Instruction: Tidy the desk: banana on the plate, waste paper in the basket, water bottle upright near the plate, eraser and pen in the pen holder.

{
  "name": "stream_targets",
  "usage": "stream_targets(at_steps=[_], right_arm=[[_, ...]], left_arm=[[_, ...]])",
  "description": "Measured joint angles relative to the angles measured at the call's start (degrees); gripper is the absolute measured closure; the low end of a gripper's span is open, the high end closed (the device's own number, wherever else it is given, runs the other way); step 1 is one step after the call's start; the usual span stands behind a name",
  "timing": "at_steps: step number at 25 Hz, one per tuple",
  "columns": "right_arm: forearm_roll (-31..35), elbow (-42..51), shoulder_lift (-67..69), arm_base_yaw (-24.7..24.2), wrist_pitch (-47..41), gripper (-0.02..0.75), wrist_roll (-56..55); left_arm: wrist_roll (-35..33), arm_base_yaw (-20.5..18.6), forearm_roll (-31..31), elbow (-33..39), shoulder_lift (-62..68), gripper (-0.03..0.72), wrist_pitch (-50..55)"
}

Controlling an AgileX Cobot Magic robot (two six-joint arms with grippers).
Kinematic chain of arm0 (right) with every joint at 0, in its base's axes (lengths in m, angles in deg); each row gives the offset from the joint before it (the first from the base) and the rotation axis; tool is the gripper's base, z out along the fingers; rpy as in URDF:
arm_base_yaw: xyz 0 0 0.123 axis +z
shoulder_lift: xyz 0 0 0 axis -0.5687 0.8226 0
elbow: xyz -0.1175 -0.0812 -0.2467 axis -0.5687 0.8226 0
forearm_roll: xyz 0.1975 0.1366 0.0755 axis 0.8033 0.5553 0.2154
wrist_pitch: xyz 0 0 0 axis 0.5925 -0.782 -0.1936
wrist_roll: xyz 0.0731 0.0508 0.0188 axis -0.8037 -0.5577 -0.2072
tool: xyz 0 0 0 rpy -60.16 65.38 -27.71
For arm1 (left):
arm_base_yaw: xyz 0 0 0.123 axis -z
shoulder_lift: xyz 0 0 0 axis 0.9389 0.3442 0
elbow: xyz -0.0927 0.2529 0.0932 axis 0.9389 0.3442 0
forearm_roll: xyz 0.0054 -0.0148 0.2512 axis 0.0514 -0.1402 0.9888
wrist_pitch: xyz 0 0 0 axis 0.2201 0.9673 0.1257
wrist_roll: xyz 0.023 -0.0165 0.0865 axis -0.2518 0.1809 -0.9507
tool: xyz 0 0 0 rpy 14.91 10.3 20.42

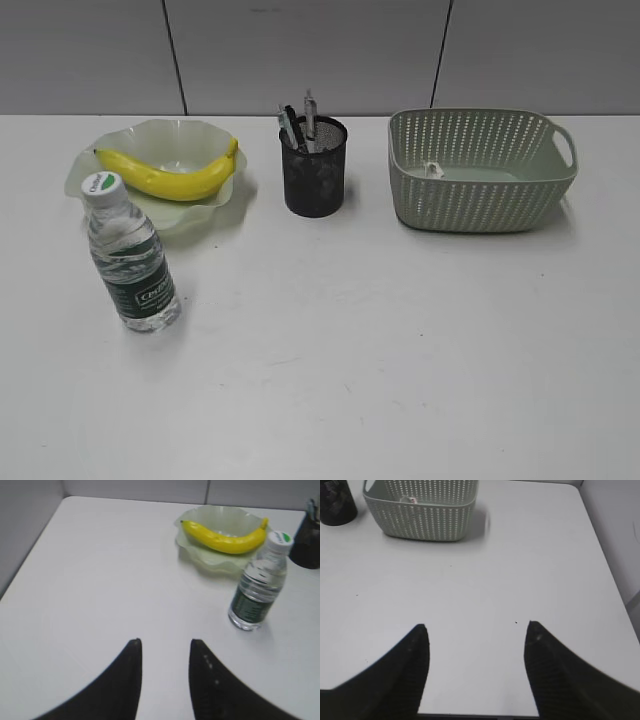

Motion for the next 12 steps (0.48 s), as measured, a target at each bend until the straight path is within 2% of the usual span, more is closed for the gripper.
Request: stream_targets(at_steps=[4, 12], right_arm=[[0.0, 0.0, 0.0, -1.2, 0.0, 0.258, 0.0], [0.0, 0.0, 0.0, -1.3, 0.0, 0.258, 0.0]], left_arm=[[0.0, -4.97, 0.0, 0.0, 0.0, 0.447, 0.0], [-0.06, -5.45, -0.01, 0.01, 0.0, 0.447, 0.0]])
